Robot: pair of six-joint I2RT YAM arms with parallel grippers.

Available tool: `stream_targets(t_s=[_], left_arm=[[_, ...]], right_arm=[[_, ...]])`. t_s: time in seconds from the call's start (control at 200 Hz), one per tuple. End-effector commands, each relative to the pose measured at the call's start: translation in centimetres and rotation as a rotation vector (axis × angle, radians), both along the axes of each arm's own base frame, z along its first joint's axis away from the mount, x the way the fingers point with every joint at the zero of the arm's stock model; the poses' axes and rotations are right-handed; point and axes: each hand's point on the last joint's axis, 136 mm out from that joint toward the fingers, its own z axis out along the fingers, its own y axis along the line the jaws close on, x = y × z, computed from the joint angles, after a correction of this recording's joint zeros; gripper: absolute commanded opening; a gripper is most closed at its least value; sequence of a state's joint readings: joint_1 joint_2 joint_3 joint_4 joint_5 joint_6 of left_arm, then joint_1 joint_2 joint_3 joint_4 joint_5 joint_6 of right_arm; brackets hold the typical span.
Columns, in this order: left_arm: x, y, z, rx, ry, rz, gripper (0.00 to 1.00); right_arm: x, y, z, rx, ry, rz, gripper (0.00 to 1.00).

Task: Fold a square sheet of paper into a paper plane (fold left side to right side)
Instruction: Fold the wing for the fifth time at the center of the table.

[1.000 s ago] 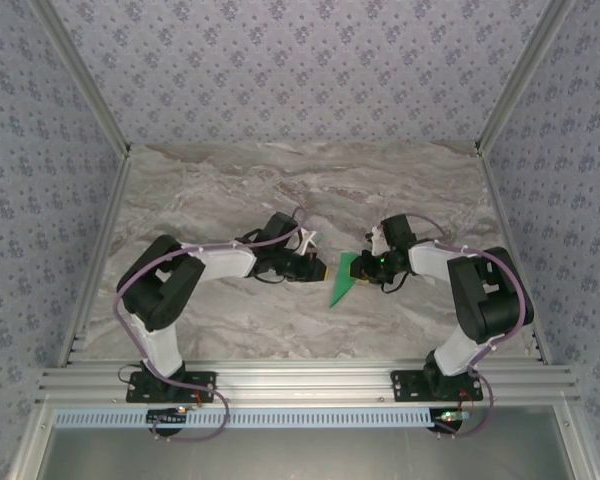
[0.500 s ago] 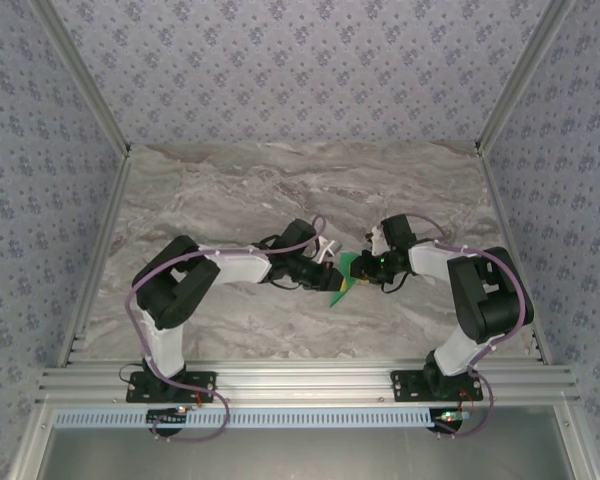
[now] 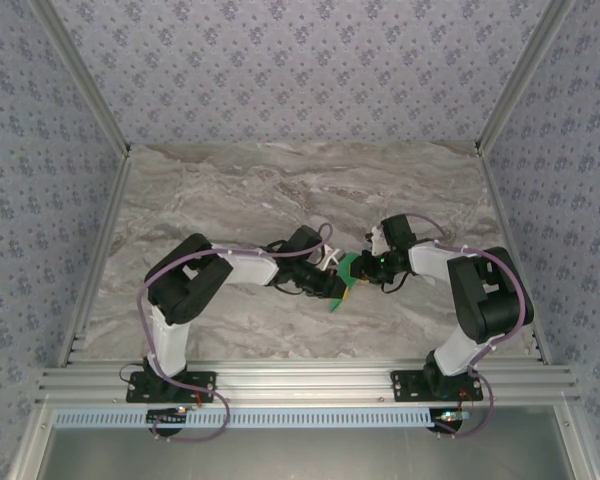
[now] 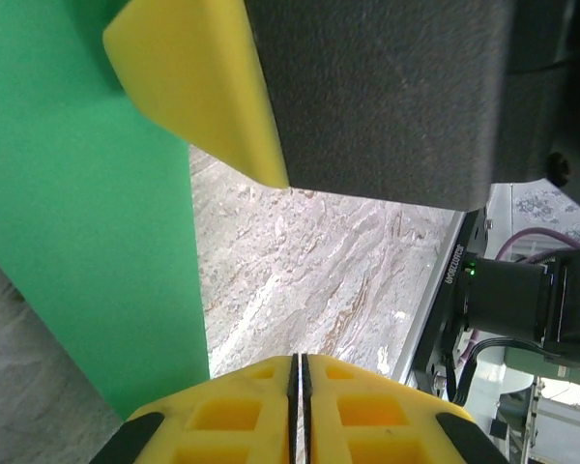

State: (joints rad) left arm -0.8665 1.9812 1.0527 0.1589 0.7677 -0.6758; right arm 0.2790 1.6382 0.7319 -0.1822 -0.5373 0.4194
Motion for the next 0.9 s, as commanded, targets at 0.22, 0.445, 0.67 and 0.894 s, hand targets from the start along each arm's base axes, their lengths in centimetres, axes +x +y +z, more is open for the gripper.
stream_targets(t_s=[0.22, 0.445, 0.67, 0.894], left_arm=[[-1.4, -1.0, -0.9, 0.006, 0.028, -0.038, 0.11], [-1.7, -0.8, -1.6, 0.031, 0.034, -0.035, 0.11], [-2.3, -0.5, -2.7, 0.074, 0.040, -0.036, 0.11], [-3.1, 0.1, -3.8, 0.121, 0.052, -0.027, 0.11]], right_arm=[[-2.4, -1.8, -2.8, -0.109, 0.113, -0.002, 0.18], [-2.4, -1.9, -2.9, -0.114, 0.114, -0.004, 0.18], [-2.2, -1.7, -2.6, -0.106, 0.106, -0.002, 0.18], [-2.2, -1.8, -2.6, -0.112, 0.107, -0.004, 0.18]])
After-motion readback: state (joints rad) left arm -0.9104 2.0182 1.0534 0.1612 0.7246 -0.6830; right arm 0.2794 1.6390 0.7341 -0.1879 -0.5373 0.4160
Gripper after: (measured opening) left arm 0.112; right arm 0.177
